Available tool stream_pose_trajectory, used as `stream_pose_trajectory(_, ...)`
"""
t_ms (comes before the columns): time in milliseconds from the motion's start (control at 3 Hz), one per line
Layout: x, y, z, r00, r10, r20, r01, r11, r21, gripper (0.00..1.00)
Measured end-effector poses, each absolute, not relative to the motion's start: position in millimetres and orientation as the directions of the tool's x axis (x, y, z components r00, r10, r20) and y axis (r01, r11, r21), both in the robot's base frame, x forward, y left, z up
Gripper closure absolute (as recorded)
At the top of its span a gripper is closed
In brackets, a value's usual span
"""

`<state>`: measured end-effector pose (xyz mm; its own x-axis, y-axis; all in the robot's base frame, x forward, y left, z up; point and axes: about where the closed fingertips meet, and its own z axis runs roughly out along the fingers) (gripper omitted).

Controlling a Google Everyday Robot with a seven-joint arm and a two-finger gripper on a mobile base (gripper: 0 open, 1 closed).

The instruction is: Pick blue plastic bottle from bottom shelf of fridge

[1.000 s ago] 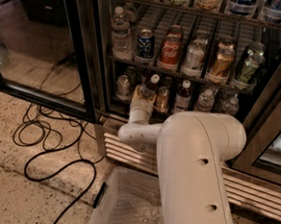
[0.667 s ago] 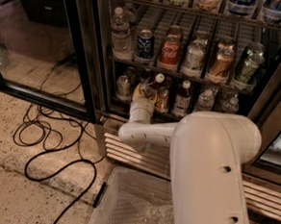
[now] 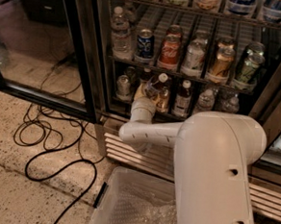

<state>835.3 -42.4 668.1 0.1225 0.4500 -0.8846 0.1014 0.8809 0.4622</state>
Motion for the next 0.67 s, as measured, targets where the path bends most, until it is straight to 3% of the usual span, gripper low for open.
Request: stream_pose_trajectory(667,765.6,-55.0,654.5,0.047,0.554,-0.831,0.271,0.794,0.544,1.00)
